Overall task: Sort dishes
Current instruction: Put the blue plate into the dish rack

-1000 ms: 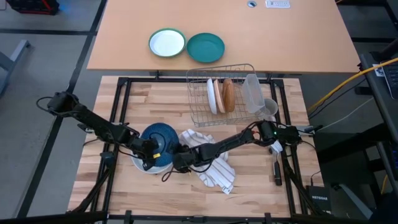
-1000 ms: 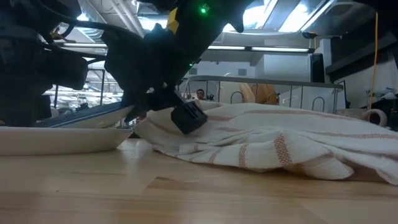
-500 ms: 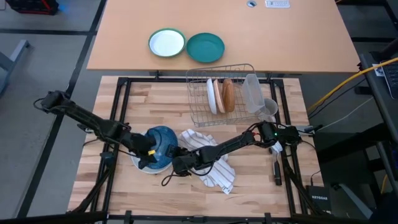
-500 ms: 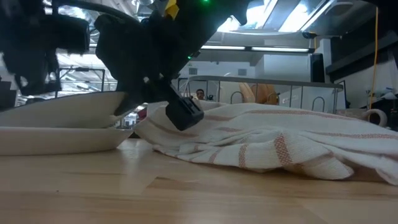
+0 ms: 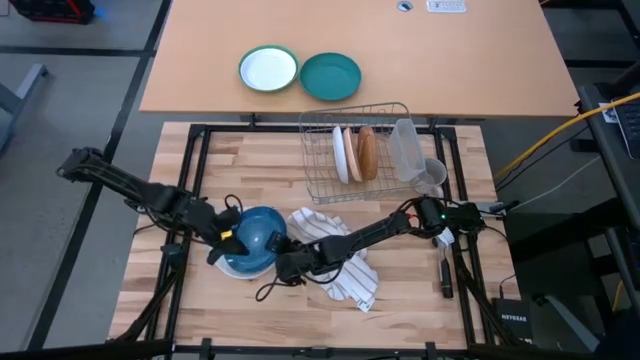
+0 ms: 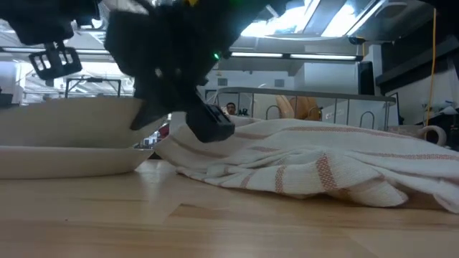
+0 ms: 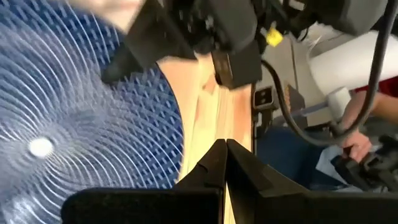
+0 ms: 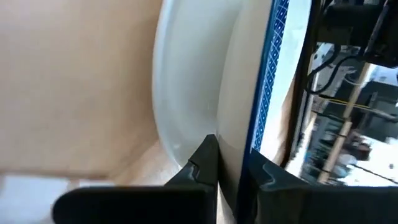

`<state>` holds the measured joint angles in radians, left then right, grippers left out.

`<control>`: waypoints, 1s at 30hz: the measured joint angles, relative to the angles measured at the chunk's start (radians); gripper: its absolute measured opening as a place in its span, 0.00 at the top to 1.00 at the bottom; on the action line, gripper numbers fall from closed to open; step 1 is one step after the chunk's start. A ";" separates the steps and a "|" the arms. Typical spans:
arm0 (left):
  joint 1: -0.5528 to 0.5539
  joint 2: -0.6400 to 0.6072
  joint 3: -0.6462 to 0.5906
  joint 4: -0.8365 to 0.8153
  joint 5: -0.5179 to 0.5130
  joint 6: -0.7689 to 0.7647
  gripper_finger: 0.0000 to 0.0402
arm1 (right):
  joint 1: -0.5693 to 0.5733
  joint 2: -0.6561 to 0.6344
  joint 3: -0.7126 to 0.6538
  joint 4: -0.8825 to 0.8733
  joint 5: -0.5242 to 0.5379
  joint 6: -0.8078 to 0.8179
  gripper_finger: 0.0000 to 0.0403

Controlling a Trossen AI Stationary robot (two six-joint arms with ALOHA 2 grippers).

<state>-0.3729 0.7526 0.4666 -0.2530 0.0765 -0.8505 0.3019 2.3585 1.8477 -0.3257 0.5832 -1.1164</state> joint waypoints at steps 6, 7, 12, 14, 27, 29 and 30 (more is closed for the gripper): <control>0.000 -0.083 0.000 0.001 -0.055 0.024 1.00 | 0.000 0.002 0.069 -0.047 -0.035 0.083 0.95; 0.000 -0.097 0.000 0.001 -0.065 0.024 1.00 | 0.000 0.002 0.082 -0.062 -0.034 0.102 0.95; 0.000 -0.170 0.001 0.005 -0.113 0.075 1.00 | 0.000 0.002 0.136 -0.152 -0.036 0.206 0.95; 0.000 -0.198 0.001 0.012 -0.134 0.103 1.00 | 0.000 0.002 0.163 -0.177 -0.054 0.248 0.95; 0.000 -0.378 0.002 0.263 -0.173 0.421 1.00 | 0.000 0.000 0.374 -0.322 -0.106 0.486 0.95; 0.000 -0.403 0.002 0.308 -0.186 0.473 1.00 | 0.000 0.000 0.409 -0.366 -0.106 0.523 0.95; 0.000 -0.414 0.003 0.329 -0.193 0.497 1.00 | 0.000 0.000 0.424 -0.382 -0.106 0.541 0.95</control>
<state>-0.3725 0.3382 0.4694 0.0761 -0.1163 -0.3536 0.3016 2.3585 2.2720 -0.7078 0.4775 -0.5754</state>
